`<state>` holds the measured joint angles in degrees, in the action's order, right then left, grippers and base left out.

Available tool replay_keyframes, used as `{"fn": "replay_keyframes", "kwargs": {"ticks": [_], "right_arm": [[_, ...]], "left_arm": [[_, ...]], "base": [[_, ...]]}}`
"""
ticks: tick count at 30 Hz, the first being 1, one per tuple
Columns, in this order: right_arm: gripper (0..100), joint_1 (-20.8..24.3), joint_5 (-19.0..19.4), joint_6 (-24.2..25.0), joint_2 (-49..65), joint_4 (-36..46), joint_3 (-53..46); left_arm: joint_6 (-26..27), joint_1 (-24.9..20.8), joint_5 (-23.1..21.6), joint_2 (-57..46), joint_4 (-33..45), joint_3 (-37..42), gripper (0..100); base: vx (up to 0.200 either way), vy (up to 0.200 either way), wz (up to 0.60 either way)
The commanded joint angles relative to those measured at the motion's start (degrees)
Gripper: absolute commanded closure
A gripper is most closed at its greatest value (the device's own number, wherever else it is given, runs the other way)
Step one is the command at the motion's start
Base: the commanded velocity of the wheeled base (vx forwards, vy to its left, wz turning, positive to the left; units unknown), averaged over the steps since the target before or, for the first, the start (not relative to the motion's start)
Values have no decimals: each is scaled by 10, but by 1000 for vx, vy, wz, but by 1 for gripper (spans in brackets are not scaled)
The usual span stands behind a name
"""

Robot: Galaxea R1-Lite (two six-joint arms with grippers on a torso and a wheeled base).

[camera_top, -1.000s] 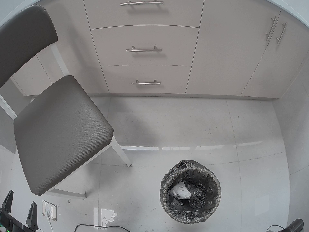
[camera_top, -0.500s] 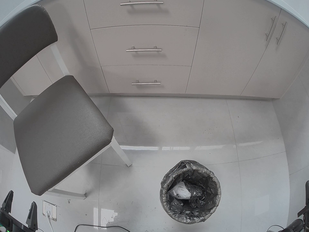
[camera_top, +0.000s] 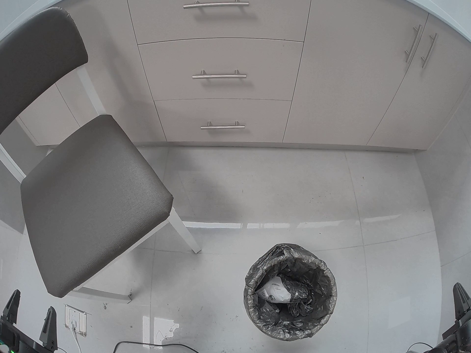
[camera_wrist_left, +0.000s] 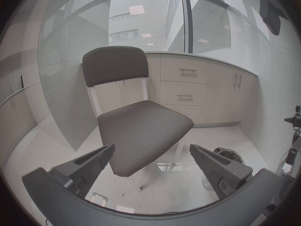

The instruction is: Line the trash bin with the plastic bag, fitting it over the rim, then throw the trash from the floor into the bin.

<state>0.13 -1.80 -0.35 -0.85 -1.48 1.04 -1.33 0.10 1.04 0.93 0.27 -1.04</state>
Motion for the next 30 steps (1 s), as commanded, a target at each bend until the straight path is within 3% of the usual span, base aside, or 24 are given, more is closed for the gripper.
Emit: {"fn": "replay_keyframes", "kwargs": {"ticks": [1, 30], "right_arm": [[100, 0, 14, -15, 9, 5, -8], [100, 1, 20, 0, 9, 19, -9]], "left_arm": [[0, 0, 0, -9, 0, 9, 0], [0, 0, 0, -9, 0, 10, 0]], "base": [[0, 0, 0], [0, 0, 0]]}}
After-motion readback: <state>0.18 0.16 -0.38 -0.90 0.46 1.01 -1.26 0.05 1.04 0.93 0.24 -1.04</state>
